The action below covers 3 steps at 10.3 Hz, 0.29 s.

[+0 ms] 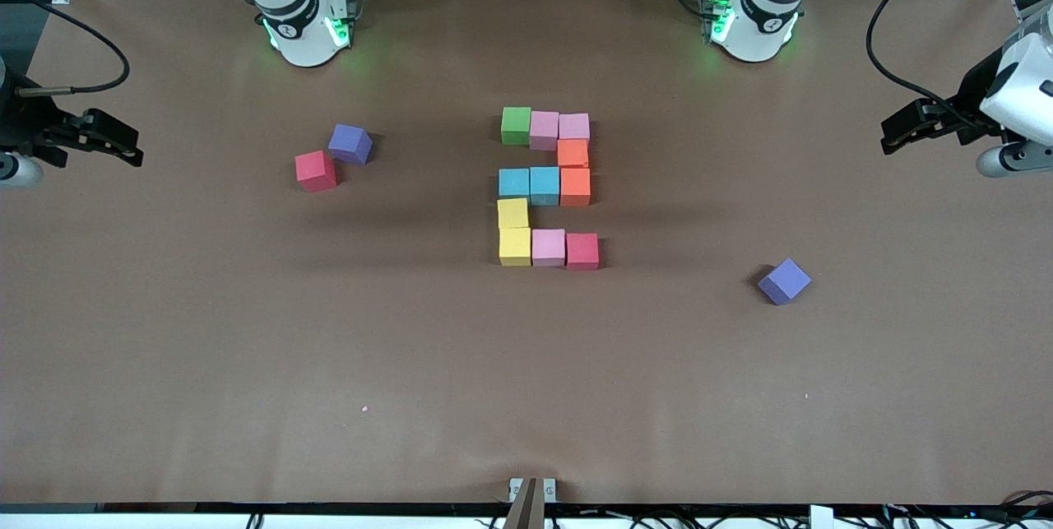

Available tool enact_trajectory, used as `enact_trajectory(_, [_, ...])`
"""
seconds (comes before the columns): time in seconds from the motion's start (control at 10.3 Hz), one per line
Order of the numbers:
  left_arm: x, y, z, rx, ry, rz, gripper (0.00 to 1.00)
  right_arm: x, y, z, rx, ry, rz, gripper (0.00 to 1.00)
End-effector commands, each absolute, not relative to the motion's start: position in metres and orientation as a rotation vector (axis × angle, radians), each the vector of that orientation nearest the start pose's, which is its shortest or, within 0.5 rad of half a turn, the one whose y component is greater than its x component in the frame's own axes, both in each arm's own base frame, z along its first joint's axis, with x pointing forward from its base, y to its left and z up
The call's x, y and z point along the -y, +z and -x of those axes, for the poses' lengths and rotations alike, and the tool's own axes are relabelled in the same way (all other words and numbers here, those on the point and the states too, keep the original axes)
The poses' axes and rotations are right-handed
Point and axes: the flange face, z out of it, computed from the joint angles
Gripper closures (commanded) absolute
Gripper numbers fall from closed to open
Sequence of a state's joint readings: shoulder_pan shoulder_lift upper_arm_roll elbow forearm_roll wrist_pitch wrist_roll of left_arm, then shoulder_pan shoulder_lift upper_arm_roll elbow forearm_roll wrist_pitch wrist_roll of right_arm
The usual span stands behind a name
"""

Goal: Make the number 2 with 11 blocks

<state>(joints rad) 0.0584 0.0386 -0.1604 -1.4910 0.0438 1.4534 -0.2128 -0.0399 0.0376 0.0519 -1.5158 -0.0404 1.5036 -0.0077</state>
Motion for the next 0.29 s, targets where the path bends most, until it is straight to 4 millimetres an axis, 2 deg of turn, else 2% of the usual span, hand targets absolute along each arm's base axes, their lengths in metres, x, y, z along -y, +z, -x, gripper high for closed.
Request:
enact_trajectory(0.0, [0.0415,0.6375,-0.5451,0.196,0.110,3.107,0.00,-0.0008,0.6241,-0.5561,0.033,0.078,3.196,0.00])
enact_trajectory(0.19, [0.0407,0.6375,-0.5452,0.172,0.110,3.109,0.00,-0.0008,0.6241,-0.5561,0.033,0.078,3.196,0.00])
